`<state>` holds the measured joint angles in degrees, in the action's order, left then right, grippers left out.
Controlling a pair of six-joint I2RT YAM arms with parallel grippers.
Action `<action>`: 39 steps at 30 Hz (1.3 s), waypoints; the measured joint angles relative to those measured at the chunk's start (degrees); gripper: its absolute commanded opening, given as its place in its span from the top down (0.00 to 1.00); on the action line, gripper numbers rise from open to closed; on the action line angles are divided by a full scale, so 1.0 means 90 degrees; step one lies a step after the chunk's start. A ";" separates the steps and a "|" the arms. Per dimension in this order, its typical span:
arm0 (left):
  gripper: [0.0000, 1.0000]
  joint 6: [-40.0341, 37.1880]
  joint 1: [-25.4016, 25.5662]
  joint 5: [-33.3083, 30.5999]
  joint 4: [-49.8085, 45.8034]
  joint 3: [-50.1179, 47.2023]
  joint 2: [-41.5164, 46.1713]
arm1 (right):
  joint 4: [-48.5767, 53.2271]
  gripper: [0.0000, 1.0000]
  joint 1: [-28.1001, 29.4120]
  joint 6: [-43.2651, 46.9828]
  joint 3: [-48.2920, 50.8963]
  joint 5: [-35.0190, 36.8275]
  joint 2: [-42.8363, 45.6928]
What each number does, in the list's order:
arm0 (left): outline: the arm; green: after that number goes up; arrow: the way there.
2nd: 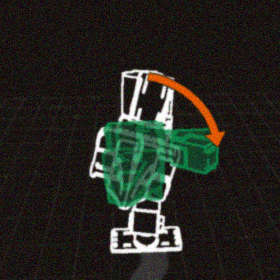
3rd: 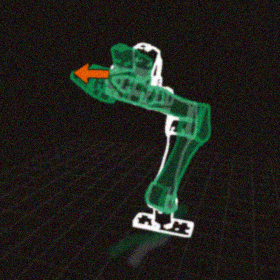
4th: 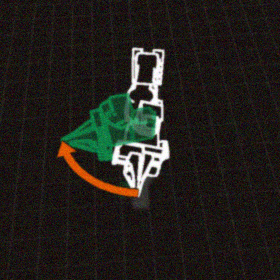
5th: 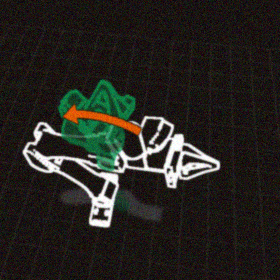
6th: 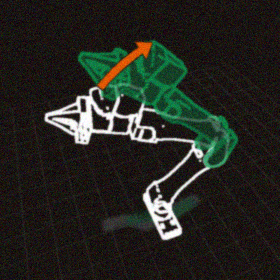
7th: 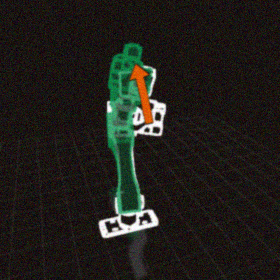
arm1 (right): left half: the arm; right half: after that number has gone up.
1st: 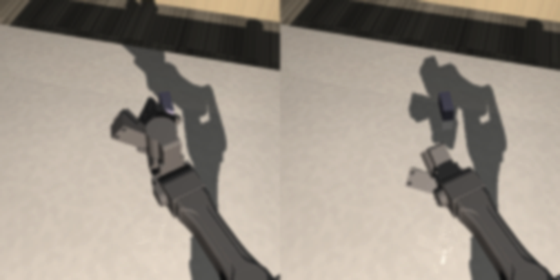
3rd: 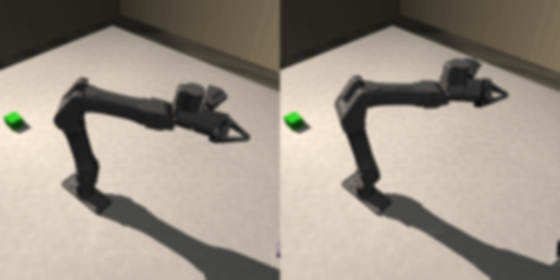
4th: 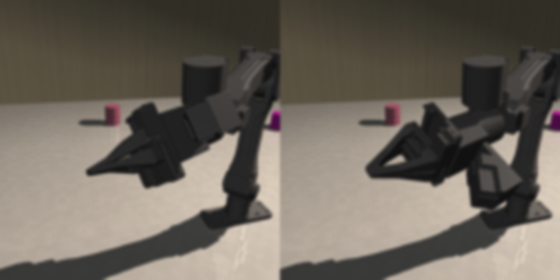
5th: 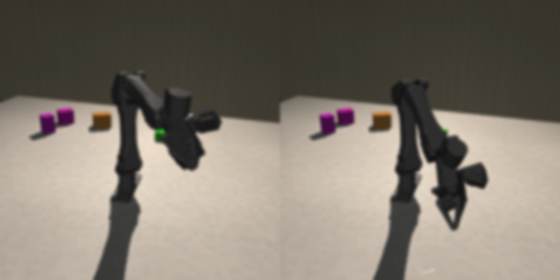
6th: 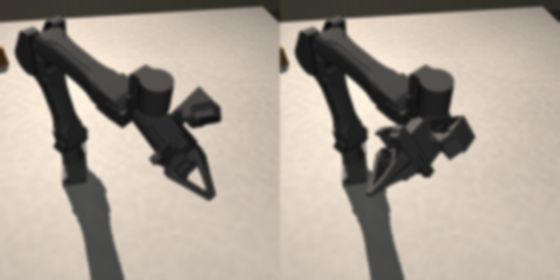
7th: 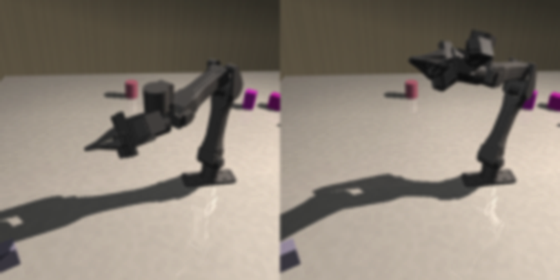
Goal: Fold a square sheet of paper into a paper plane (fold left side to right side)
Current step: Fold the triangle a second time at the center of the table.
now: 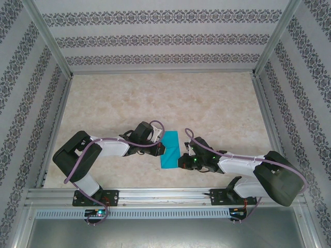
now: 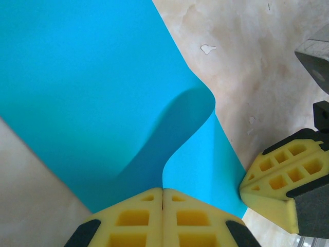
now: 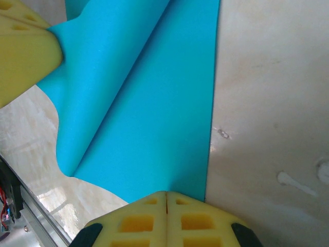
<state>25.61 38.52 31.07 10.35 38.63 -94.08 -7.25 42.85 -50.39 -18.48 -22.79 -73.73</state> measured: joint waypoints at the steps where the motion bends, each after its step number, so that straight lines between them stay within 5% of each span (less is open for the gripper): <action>1: 1.00 -0.0005 0.0000 0.0000 0.0002 0.0000 -0.0007 | 0.0000 1.00 0.0000 0.0000 0.0000 0.0000 0.0000; 39: 1.00 -0.0015 -0.0002 0.0056 0.0342 0.0002 -0.0425 | 0.0049 1.00 -0.0129 0.0092 0.0000 -0.0194 0.0049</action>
<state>25.47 38.50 31.57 13.43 38.65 -97.91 -6.81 41.69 -49.56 -18.48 -24.53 -73.30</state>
